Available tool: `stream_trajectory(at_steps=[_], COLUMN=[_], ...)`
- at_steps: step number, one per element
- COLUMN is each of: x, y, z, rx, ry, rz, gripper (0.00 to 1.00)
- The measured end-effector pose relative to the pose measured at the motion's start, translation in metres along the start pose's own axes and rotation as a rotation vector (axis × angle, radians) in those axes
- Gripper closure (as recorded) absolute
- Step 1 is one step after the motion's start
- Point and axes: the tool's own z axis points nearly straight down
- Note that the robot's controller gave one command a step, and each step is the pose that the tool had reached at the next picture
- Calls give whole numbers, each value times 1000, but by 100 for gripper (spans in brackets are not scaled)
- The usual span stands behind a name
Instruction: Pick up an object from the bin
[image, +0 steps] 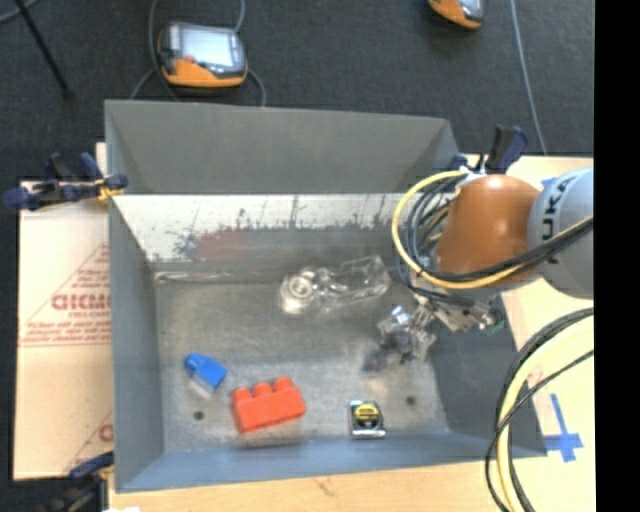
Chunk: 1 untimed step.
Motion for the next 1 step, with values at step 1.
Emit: stream_trajectory(at_steps=[1], x=[0], y=[-4], z=[-157], rx=[5], ry=[-3], rz=[-136], gripper=[100])
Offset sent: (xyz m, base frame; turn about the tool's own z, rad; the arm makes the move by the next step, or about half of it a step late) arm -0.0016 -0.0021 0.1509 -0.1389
